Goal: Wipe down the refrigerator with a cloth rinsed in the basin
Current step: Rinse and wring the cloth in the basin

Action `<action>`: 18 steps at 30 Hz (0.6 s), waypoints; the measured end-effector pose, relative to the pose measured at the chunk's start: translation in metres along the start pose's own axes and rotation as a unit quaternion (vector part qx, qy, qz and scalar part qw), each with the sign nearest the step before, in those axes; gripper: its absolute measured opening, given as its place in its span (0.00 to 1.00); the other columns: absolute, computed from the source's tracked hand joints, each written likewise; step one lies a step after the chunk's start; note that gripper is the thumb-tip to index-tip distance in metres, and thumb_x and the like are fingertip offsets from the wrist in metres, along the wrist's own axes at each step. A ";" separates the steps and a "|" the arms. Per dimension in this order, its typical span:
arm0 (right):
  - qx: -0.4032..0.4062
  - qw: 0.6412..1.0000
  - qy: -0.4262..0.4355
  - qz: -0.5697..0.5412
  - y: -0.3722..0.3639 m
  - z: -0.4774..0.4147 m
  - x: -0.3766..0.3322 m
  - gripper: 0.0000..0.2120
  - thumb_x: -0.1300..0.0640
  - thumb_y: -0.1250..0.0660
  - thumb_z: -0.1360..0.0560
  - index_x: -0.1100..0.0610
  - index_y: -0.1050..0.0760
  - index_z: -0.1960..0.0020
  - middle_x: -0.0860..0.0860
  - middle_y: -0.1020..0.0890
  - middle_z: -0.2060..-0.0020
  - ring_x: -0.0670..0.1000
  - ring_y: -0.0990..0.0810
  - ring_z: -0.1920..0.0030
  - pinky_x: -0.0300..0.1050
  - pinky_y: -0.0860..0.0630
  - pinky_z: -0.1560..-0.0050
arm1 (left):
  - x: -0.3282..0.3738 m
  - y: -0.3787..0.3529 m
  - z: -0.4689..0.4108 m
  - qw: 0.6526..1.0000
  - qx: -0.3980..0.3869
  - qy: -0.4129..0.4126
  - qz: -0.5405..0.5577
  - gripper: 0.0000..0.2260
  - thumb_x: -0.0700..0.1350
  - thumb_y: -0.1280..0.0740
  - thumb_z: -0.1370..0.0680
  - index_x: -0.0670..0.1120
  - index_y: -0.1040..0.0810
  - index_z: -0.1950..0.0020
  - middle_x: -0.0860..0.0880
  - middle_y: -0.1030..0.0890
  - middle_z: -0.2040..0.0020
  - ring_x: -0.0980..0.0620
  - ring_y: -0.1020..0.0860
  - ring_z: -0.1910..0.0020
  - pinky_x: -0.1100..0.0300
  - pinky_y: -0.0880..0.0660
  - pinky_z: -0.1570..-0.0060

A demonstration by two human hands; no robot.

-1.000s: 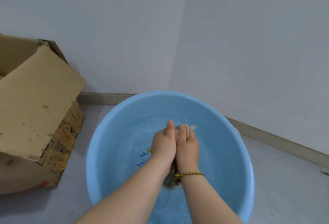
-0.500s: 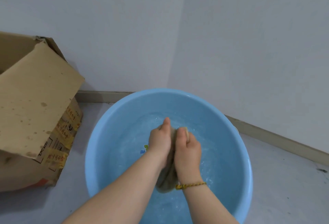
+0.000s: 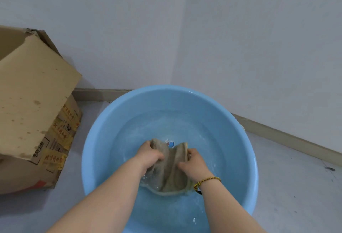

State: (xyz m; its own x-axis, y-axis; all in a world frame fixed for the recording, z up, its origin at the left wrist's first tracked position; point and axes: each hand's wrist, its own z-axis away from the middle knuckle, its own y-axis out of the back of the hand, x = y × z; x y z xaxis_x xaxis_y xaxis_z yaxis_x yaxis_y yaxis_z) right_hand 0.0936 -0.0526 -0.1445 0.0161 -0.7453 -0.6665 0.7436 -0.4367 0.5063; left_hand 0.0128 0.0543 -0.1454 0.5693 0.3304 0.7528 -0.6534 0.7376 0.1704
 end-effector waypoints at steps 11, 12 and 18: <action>0.018 0.997 -0.056 -0.057 -0.005 -0.001 -0.003 0.09 0.66 0.45 0.24 0.59 0.29 0.48 0.54 0.27 0.55 0.55 0.26 0.53 0.42 0.28 0.54 | -0.014 -0.008 -0.016 0.995 0.038 0.021 0.088 0.13 0.44 0.38 0.23 0.40 0.26 0.41 0.40 0.22 0.46 0.42 0.22 0.47 0.50 0.26 0.44; 0.019 0.990 -0.054 -0.130 -0.004 0.003 -0.008 0.09 0.67 0.45 0.25 0.58 0.29 0.51 0.54 0.27 0.60 0.54 0.27 0.58 0.41 0.29 0.60 | -0.008 -0.009 -0.012 0.994 0.041 0.007 0.106 0.15 0.47 0.38 0.23 0.40 0.27 0.39 0.41 0.22 0.44 0.42 0.23 0.46 0.50 0.26 0.43; 0.081 0.972 0.097 -0.200 -0.014 0.032 -0.037 0.12 0.55 0.40 0.23 0.53 0.34 0.65 0.47 0.29 0.69 0.47 0.30 0.67 0.42 0.32 0.60 | 0.027 -0.015 0.023 0.984 0.084 -0.143 0.071 0.16 0.53 0.42 0.21 0.43 0.26 0.61 0.39 0.20 0.52 0.42 0.23 0.49 0.54 0.28 0.48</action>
State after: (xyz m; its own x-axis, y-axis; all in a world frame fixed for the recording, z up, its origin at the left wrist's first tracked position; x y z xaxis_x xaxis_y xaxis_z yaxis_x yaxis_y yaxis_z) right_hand 0.0612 -0.0357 -0.1094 -0.1147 -0.3971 -0.9106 0.6018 -0.7570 0.2543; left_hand 0.0269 0.0386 -0.1127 0.3191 0.2259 0.9204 -0.8029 0.5805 0.1359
